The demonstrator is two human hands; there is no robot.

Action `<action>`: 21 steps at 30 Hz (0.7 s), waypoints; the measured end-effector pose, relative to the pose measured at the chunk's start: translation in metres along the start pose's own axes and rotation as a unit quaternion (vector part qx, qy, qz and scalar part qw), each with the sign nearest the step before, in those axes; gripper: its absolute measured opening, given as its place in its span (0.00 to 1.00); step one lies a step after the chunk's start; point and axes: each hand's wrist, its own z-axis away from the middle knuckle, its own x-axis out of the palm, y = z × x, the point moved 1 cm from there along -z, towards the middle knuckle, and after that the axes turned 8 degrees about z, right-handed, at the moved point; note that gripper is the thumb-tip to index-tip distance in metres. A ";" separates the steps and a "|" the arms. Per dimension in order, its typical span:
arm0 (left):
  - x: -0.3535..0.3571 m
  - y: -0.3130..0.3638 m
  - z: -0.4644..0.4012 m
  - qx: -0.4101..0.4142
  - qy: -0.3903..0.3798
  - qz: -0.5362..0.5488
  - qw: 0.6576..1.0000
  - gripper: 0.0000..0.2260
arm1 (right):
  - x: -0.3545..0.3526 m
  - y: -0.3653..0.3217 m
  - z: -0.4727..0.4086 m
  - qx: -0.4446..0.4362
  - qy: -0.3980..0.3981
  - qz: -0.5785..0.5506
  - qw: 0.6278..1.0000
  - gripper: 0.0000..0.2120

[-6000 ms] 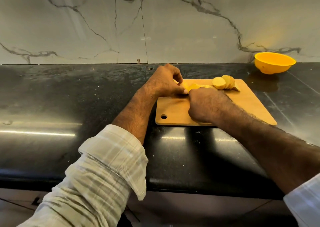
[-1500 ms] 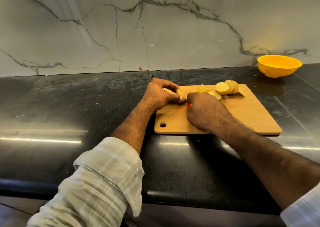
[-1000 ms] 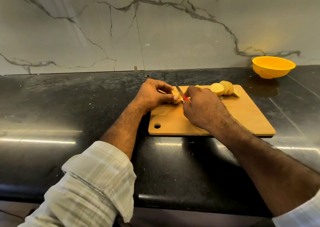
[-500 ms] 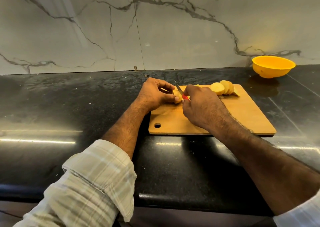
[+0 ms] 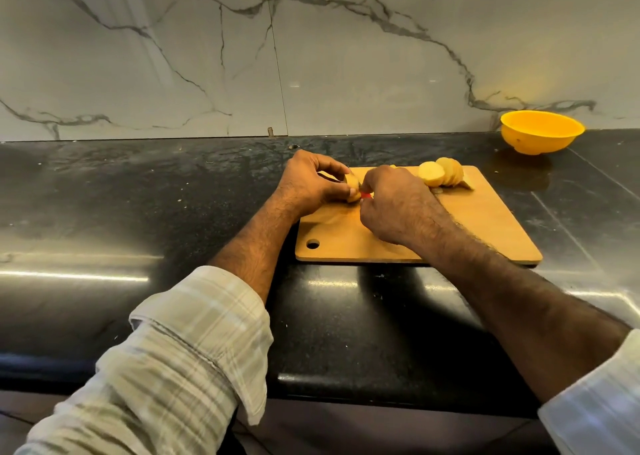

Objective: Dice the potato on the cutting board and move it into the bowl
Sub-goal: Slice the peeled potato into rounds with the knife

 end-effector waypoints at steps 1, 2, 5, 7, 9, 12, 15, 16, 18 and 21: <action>0.000 -0.001 -0.001 -0.001 0.001 -0.002 1.000 0.15 | 0.001 -0.001 0.001 -0.003 -0.009 0.013 1.000 0.15; 0.000 -0.001 -0.001 -0.002 0.003 -0.005 1.000 0.16 | 0.003 -0.002 0.002 -0.008 -0.019 0.026 0.999 0.15; 0.002 -0.002 -0.001 0.005 0.005 -0.019 1.000 0.17 | 0.007 0.001 0.005 -0.014 -0.028 0.042 0.999 0.15; 0.001 -0.004 -0.001 0.011 0.018 -0.013 1.000 0.18 | 0.006 0.006 0.006 -0.013 -0.034 0.058 0.998 0.16; -0.005 -0.006 -0.002 0.006 0.038 -0.007 0.999 0.19 | 0.004 0.008 0.006 -0.009 -0.047 0.075 0.996 0.18; -0.012 -0.011 -0.003 0.002 0.031 -0.005 1.000 0.19 | 0.003 0.007 0.004 -0.007 -0.051 0.088 0.995 0.18; -0.009 -0.011 -0.002 0.019 0.011 -0.008 1.000 0.18 | 0.005 0.009 0.001 -0.001 -0.035 0.083 0.996 0.16; -0.008 -0.010 -0.001 0.023 0.006 -0.006 1.000 0.18 | 0.006 0.009 0.000 0.003 -0.027 0.077 0.997 0.16; -0.007 -0.008 -0.002 0.022 -0.004 -0.003 1.000 0.17 | 0.006 0.010 -0.002 0.006 0.003 0.052 0.999 0.16; -0.009 -0.008 -0.002 0.024 -0.015 -0.006 1.000 0.15 | 0.008 0.009 -0.005 -0.004 0.038 0.011 0.999 0.15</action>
